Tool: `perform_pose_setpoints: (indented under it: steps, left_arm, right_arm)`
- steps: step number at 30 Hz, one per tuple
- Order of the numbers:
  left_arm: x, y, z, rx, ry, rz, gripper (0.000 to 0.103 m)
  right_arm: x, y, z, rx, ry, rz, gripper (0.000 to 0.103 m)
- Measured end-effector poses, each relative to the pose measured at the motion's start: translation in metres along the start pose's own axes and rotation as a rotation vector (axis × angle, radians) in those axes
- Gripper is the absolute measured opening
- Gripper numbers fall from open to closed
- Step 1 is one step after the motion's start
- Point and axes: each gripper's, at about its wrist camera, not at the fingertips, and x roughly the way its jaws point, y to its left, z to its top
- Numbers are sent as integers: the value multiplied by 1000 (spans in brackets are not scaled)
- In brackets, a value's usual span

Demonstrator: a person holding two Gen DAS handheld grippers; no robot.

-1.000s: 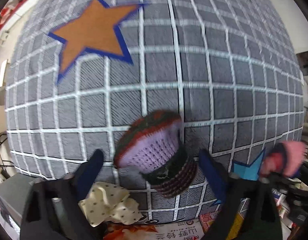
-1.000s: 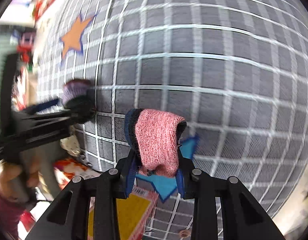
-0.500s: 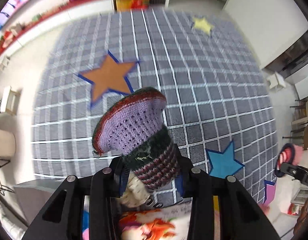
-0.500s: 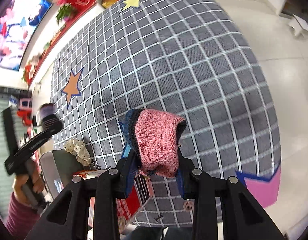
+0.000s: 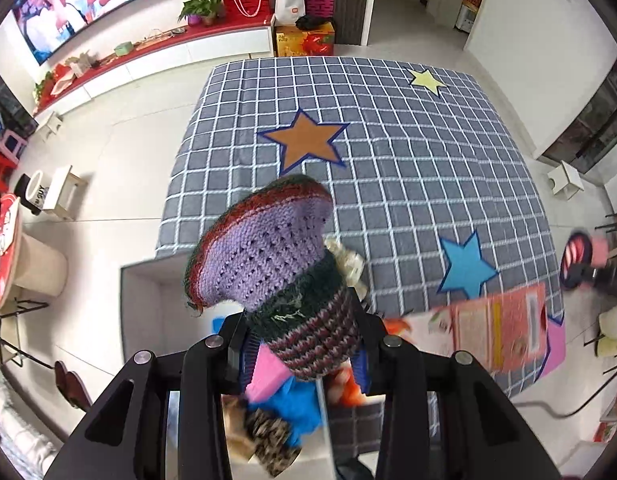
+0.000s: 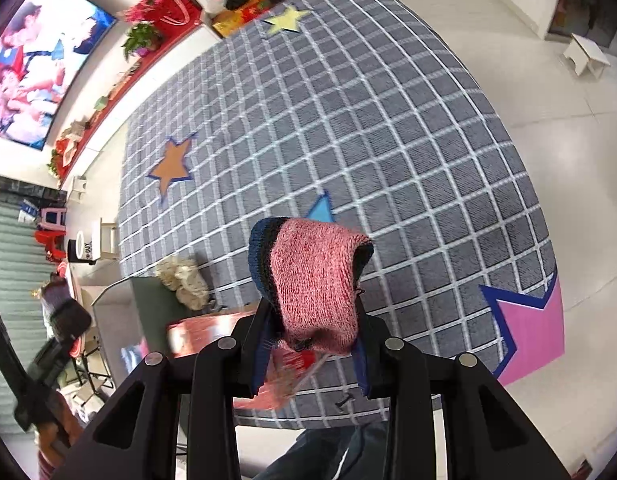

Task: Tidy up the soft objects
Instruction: 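Carry the purple hat and pink glove with both tools over the box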

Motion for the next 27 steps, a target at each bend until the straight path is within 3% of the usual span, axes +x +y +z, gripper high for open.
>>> perform_pose_setpoints:
  steps: [6,13,20,27]
  left_arm:
    - [-7,15,-42,-13,62,-5,41]
    - [-12,29,-90,13,102,24,41]
    - [-10,50,-114,-61,129,11,41]
    - [-20,68,-128,-82,116,14,41]
  right_arm:
    - [-4,67,-25,-130,9,42,35]
    - [22,136,-72,-256,96,64,35]
    - [51,191,-125,-363,202,84,35]
    - [59,219,-138,-413,223,79,35]
